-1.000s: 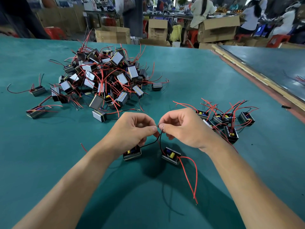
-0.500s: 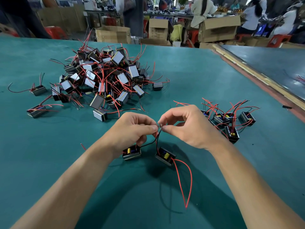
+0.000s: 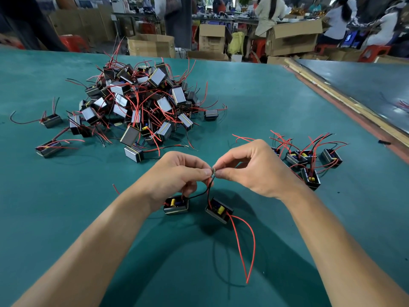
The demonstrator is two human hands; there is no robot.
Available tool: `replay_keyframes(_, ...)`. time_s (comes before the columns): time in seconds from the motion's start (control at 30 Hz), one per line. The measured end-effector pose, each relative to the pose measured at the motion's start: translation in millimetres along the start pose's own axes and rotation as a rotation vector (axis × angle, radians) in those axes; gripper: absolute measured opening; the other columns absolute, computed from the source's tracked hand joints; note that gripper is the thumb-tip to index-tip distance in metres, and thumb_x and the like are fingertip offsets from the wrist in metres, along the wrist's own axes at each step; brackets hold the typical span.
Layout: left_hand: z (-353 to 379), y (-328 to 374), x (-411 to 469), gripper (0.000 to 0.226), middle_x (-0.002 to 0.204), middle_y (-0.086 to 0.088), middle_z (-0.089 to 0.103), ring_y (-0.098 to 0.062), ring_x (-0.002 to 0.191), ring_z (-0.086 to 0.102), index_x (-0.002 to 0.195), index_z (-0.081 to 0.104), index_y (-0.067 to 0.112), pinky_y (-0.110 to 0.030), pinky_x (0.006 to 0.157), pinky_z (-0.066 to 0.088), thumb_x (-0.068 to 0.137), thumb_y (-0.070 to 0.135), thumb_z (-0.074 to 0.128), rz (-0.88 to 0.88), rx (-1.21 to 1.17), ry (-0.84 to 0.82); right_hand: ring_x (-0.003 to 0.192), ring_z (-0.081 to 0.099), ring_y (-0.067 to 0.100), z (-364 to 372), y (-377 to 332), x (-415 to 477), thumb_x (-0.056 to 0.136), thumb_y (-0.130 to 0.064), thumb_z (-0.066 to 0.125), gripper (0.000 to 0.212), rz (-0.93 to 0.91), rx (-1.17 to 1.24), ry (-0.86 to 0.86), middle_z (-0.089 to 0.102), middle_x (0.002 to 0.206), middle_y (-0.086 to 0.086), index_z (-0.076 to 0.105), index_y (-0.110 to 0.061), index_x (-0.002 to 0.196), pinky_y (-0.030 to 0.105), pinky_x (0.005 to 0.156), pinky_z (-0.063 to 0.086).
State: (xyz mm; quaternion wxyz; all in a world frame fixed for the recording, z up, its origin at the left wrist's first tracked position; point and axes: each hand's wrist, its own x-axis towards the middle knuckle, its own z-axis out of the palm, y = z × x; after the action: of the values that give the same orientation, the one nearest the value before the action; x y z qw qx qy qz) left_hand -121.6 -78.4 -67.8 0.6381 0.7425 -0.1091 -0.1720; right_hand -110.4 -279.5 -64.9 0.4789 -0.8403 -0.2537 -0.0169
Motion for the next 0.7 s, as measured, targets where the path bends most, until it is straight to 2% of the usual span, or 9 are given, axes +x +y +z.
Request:
replay_keyframes(0.1, -0.5, -1.2, 0.5, 0.015, 0.073, -0.009, 0.068, -0.013, 0.047, 0.04, 0.078, 0.071, 0.005, -0.018, 0.045, 0.034, 0.089, 0.004, 0.062, 0.002, 0.009, 0.004, 0.067, 0.066, 0.009, 0.4, 0.1, -0.3, 0.079, -0.01, 0.083, 0.011, -0.009, 0.01, -0.01, 0.076, 0.073, -0.005, 0.079, -0.021, 0.078, 0.028, 0.066, 0.054)
replay_keyframes(0.23, 0.3, -2.9, 0.9, 0.014, 0.072, -0.01, 0.068, -0.015, 0.048, 0.039, 0.077, 0.072, 0.006, -0.021, 0.045, 0.032, 0.088, 0.004, 0.063, 0.014, 0.034, 0.017, 0.063, 0.064, 0.004, 0.7, 0.6, -0.3, 0.078, -0.014, 0.084, 0.014, -0.019, 0.026, -0.031, 0.075, 0.071, -0.007, 0.077, -0.026, 0.075, 0.02, 0.061, 0.05)
replay_keyframes(0.37, 1.7, -4.4, 0.9, 0.013, 0.071, -0.013, 0.067, -0.019, 0.05, 0.037, 0.079, 0.072, 0.003, -0.023, 0.045, 0.03, 0.089, 0.003, 0.064, 0.026, 0.051, 0.047, 0.063, 0.063, 0.006, 1.8, 2.2, 0.1, 0.079, -0.014, 0.083, 0.012, 0.003, 0.003, -0.04, 0.074, 0.069, -0.005, 0.076, -0.022, 0.074, 0.025, 0.061, 0.051)
replay_keyframes(0.47, 3.2, -4.5, 0.5, 0.013, 0.072, -0.027, 0.064, -0.026, 0.057, 0.033, 0.079, 0.071, 0.001, -0.026, 0.048, 0.028, 0.09, 0.001, 0.064, 0.047, 0.059, 0.068, 0.062, 0.061, 0.005, 2.0, 1.8, -0.4, 0.08, -0.011, 0.08, 0.013, 0.017, -0.003, -0.045, 0.072, 0.068, -0.004, 0.074, -0.018, 0.072, 0.022, 0.061, 0.05)
replay_keyframes(0.53, 3.6, -4.6, -0.1, 0.012, 0.08, -0.033, 0.066, -0.027, 0.059, 0.034, 0.08, 0.07, 0.002, -0.028, 0.05, 0.026, 0.09, 0.002, 0.064, 0.065, 0.086, 0.076, 0.061, 0.059, 0.007, 2.8, -0.4, -0.6, 0.082, -0.008, 0.076, 0.014, 0.025, 0.004, -0.05, 0.069, 0.065, -0.002, 0.071, -0.015, 0.071, 0.022, 0.06, 0.048)
replay_keyframes(0.63, 3.8, -6.0, 0.9, 0.014, 0.075, -0.021, 0.071, -0.019, 0.05, 0.038, 0.078, 0.071, 0.008, -0.021, 0.045, 0.029, 0.09, 0.004, 0.066, 0.118, 0.152, 0.088, 0.059, 0.056, 0.013, 6.1, -3.1, -0.4, 0.086, -0.004, 0.07, 0.018, 0.079, 0.024, -0.063, 0.064, 0.061, -0.002, 0.067, -0.012, 0.07, 0.033, 0.061, 0.048)
replay_keyframes(0.7, 5.2, -6.0, 0.7, 0.016, 0.069, -0.006, 0.072, -0.011, 0.048, 0.049, 0.076, 0.071, 0.011, -0.02, 0.046, 0.038, 0.089, 0.002, 0.067, 0.196, 0.196, 0.107, 0.059, 0.057, 0.017, 7.7, -5.0, 0.8, 0.088, -0.001, 0.067, 0.019, 0.16, 0.093, -0.06, 0.063, 0.061, 0.001, 0.065, -0.008, 0.071, 0.036, 0.061, 0.05)
